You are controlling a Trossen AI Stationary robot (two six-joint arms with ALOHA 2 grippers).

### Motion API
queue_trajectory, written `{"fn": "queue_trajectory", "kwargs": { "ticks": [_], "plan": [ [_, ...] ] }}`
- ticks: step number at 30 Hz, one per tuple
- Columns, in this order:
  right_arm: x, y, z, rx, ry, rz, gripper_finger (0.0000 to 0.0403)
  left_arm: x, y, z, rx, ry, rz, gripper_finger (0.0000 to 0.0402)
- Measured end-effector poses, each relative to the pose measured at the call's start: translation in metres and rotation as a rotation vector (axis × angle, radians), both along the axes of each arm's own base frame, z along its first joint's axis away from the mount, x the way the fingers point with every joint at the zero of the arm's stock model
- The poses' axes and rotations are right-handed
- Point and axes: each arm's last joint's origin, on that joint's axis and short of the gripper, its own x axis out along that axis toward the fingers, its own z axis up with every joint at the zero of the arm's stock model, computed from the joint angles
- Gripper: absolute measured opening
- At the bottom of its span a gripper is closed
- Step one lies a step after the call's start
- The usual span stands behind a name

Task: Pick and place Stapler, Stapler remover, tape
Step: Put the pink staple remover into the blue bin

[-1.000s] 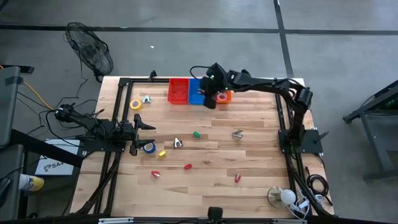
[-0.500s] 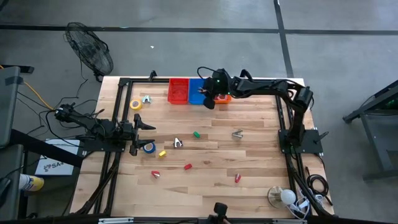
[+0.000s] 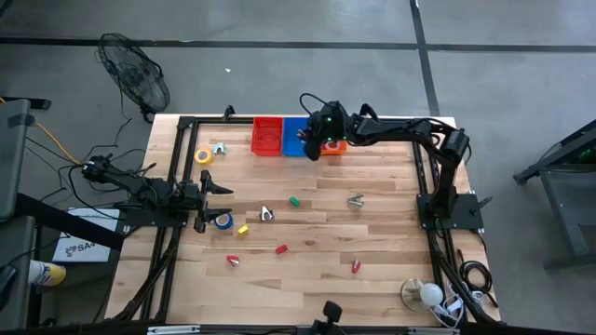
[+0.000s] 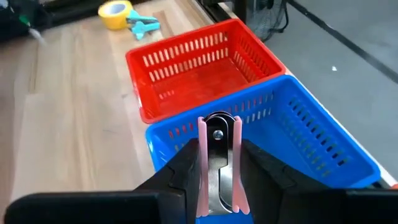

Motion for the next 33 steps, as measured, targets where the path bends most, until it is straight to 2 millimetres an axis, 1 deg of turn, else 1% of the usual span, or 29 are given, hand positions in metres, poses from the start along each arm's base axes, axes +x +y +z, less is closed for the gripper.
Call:
{"fn": "queue_trajectory", "kwargs": {
  "ticks": [14, 19, 21, 24, 27, 30, 33],
  "plan": [
    [0.0, -0.003, 0.002, 0.113, -0.067, -0.173, 0.009, 0.0, 0.0, 0.0, 0.0, 0.0, 0.0, 0.0262],
    [0.002, -0.004, 0.002, 0.129, -0.074, -0.196, 0.009, 0.0, 0.0, 0.0, 0.0, 0.0, 0.0, 0.0262],
    [0.008, -0.006, 0.004, 0.133, -0.086, -0.18, 0.009, 0.0, 0.0, 0.0, 0.0, 0.0, -0.001, 0.0262],
    [0.024, -0.008, 0.002, 0.155, -0.068, -0.142, 0.009, 0.0, 0.0, 0.0, 0.0, 0.0, 0.0, 0.0262],
    [0.036, -0.01, 0.0, 0.158, 0.045, -0.123, 0.009, 0.0, 0.0, 0.0, 0.0, 0.0, 0.0, 0.0262],
    [0.042, -0.012, 0.001, 0.148, 0.133, -0.147, 0.009, 0.0, 0.0, 0.0, 0.0, 0.001, -0.002, 0.0262],
    [0.044, -0.015, 0.005, 0.157, 0.161, -0.147, 0.009, 0.0, 0.0, 0.0, 0.0, 0.001, -0.001, 0.0262]
  ]
}}
